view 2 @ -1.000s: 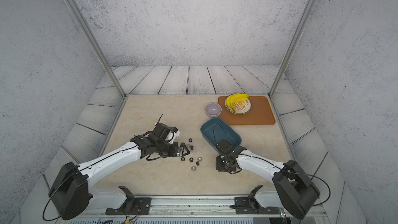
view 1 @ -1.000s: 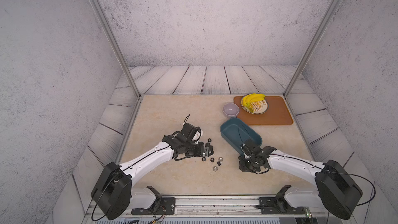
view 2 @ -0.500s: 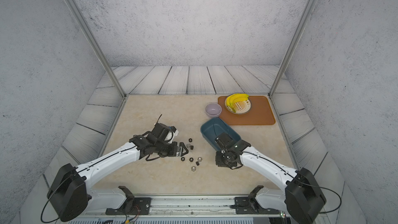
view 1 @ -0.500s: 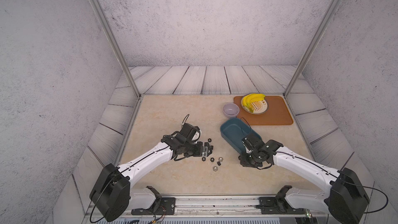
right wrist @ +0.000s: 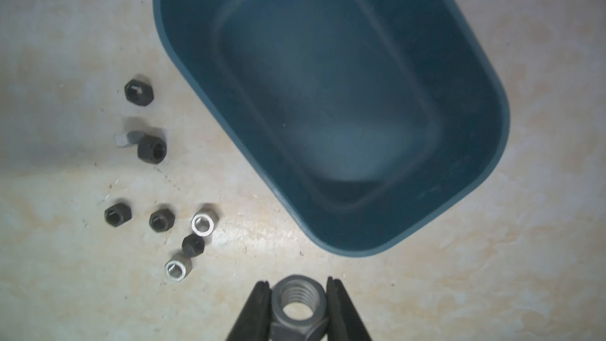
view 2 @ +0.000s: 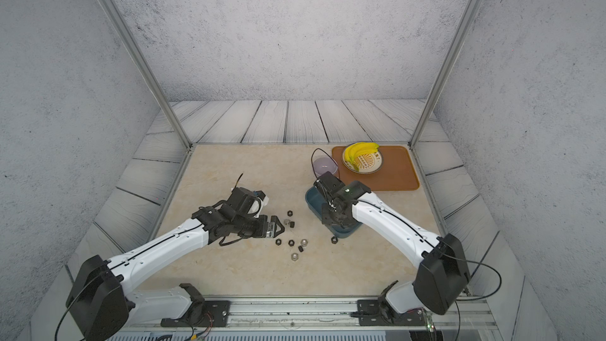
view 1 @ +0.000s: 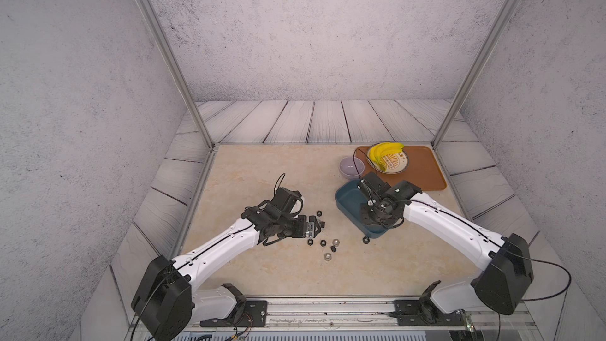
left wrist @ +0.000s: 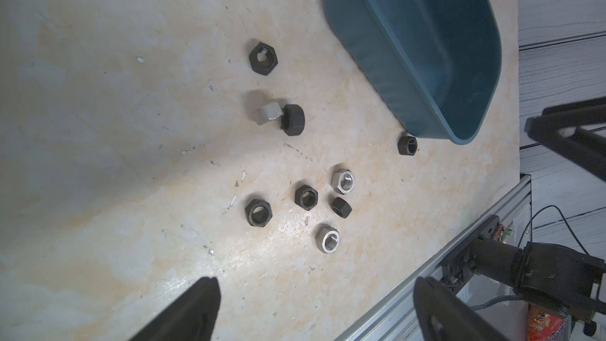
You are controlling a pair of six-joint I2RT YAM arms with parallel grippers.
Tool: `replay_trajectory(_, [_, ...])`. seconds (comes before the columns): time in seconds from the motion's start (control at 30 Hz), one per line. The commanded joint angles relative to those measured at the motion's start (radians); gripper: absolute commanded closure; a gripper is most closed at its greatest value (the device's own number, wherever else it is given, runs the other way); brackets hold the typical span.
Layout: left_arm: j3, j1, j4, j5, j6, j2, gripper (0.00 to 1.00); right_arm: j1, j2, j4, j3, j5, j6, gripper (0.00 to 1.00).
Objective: Put the nuts on the desktop into the storage box
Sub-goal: Place the nut in the storage box.
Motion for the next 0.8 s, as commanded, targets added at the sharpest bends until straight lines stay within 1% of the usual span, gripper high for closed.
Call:
replay_trajectory(0.0, [-0.001,-0.003,-0.022,-0.016,0.01,-0.021,0.01,-0.03,0.063,0.007,0.047,0.101,-0.041,0.74])
replay_trajectory(0.1, [-0.003,-0.003,-0.025,-0.019,0.011,-0.023,0.02,-0.07,0.122,0.05,0.063,0.105,-0.057,0.74])
replay_trajectory(0.23, [-0.004,-0.002,-0.025,-0.024,0.012,-0.025,0.02,-0.107,0.196,0.088,0.075,0.158,-0.067,0.75])
replay_trajectory(0.33, [-0.005,-0.003,-0.023,-0.024,0.01,-0.023,0.02,-0.11,0.231,0.142,0.062,0.276,-0.064,0.74])
replay_trajectory(0.53, [-0.008,-0.003,-0.024,-0.024,0.009,-0.025,0.02,-0.11,0.262,0.323,0.003,0.401,-0.059,0.74])
replay_trajectory(0.63, [-0.01,-0.003,-0.024,-0.025,0.007,-0.024,0.02,-0.11,0.276,0.402,-0.028,0.441,-0.047,0.75])
replay_trajectory(0.77, [-0.01,-0.004,-0.024,-0.026,0.005,-0.025,0.02,-0.111,0.301,0.486,-0.062,0.456,-0.025,0.75])
